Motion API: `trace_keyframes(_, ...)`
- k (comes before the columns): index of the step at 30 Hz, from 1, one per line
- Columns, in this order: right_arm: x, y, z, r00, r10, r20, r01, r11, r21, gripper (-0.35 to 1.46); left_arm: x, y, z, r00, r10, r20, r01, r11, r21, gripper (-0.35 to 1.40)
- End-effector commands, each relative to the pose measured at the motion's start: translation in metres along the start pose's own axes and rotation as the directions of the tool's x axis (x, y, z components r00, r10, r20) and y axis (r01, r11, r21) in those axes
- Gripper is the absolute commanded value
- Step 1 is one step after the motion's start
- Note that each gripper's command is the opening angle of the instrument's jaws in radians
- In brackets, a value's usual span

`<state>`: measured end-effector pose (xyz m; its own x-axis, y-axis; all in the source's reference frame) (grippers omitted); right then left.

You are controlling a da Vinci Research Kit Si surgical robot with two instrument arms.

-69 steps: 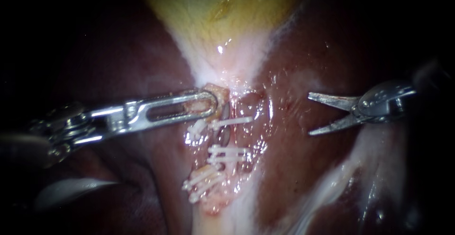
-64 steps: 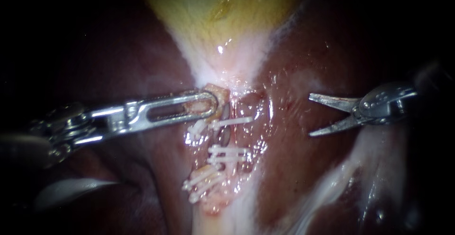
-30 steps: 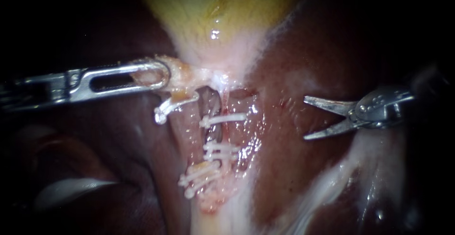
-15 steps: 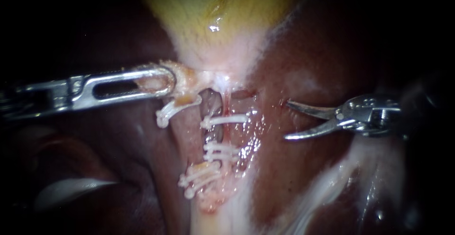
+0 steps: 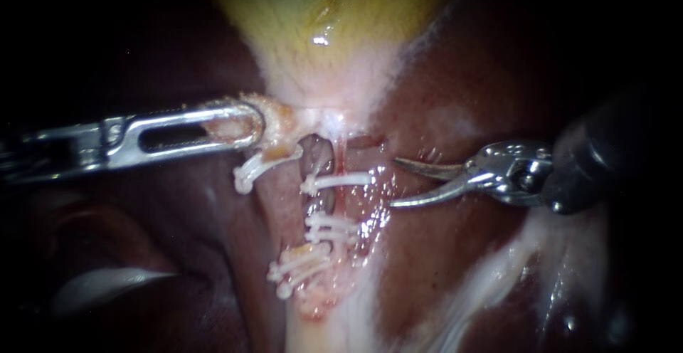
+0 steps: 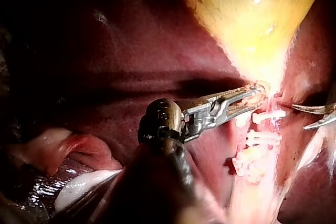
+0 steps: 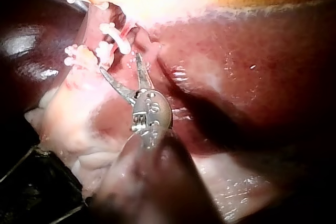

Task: Go to the cutting position right tube

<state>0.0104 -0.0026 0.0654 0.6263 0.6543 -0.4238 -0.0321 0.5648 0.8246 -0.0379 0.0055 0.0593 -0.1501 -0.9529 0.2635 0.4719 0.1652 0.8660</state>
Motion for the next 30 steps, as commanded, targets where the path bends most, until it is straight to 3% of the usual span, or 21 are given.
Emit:
trace_keyframes(1, 0.0000, 0.0000, 0.0004, 1.000, -0.001, 0.002, 0.001, 1.000, 0.007, 1.38, 0.0000, 0.0000, 0.0000, 1.0000, 0.000, 0.000, 0.000, 1.000, 0.000, -0.35)
trace_keyframes(11, 0.0008, 0.0006, 0.0026, 1.000, 0.006, 0.010, -0.006, 0.999, 0.051, 1.36, -0.0001, -0.0001, -0.0001, 1.0000, 0.000, 0.000, 0.000, 1.000, 0.000, -0.35)
trace_keyframes(22, 0.0001, 0.0021, 0.0056, 1.000, 0.003, 0.021, -0.004, 0.998, 0.067, 1.36, 0.0000, -0.0001, -0.0001, 1.0000, -0.001, 0.000, 0.001, 1.000, 0.000, -0.35)
trace_keyframes(30, 0.0004, 0.0027, 0.0066, 1.000, -0.007, -0.014, 0.009, 0.996, 0.084, 1.36, 0.0000, -0.0002, -0.0001, 1.0000, 0.000, 0.000, 0.000, 1.000, 0.000, -0.35)
